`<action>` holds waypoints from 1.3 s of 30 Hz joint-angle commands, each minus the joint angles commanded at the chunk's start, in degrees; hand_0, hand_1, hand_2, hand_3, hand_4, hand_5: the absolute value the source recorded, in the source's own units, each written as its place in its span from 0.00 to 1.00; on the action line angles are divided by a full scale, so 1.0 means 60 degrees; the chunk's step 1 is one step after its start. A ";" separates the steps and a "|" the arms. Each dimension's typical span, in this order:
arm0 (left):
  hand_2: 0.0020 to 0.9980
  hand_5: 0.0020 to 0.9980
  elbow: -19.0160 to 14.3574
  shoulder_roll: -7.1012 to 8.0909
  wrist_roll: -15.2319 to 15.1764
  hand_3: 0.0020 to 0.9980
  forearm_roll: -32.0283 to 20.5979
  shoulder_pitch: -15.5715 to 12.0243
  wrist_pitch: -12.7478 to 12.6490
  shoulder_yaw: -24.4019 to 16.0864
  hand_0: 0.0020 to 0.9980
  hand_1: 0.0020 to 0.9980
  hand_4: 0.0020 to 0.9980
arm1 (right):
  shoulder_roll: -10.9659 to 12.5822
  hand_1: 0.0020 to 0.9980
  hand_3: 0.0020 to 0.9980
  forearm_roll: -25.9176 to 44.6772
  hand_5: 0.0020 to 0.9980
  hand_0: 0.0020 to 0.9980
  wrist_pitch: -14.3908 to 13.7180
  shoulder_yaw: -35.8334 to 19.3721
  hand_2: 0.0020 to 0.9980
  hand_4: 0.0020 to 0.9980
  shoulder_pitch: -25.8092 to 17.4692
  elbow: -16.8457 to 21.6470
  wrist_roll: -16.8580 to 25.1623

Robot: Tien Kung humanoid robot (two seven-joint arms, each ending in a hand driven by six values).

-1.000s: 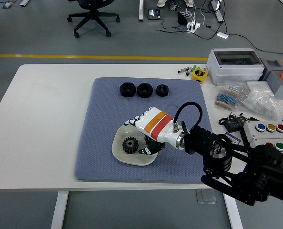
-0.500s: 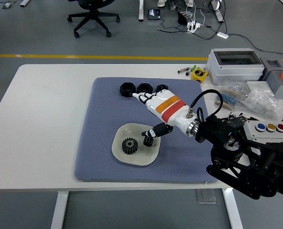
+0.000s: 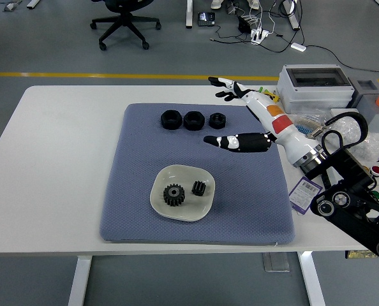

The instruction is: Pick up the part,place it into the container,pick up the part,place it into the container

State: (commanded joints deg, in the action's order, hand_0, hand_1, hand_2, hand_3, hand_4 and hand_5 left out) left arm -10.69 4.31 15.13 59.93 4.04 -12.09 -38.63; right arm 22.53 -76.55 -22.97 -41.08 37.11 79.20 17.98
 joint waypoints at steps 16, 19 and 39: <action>0.58 0.66 0.0029 -0.0073 -0.0096 0.62 -0.0094 0.0020 -0.0050 0.0086 0.53 0.57 0.66 | 0.0732 0.74 0.92 0.6455 0.26 0.68 -0.0704 -0.2130 0.81 0.79 -0.1724 0.0116 -0.0282; 0.58 0.66 0.0031 -0.0092 -0.0108 0.62 -0.0117 0.0021 -0.0044 0.0103 0.53 0.57 0.66 | 0.0802 0.74 0.92 0.6929 0.26 0.68 -0.1067 -0.2450 0.81 0.79 -0.1956 0.0081 -0.0448; 0.58 0.63 0.0022 -0.0115 -0.0075 0.61 0.0248 0.0015 0.0068 -0.0083 0.53 0.57 0.62 | 0.0886 0.74 0.87 -0.0026 0.19 0.68 -0.1614 -0.2965 0.78 0.54 -0.2413 -0.0052 -0.2460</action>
State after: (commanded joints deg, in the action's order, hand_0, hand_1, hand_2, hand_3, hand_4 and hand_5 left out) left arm -10.56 3.62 14.68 61.42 4.13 -11.69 -39.13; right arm 27.85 -76.70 -32.66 -58.87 22.63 78.88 3.22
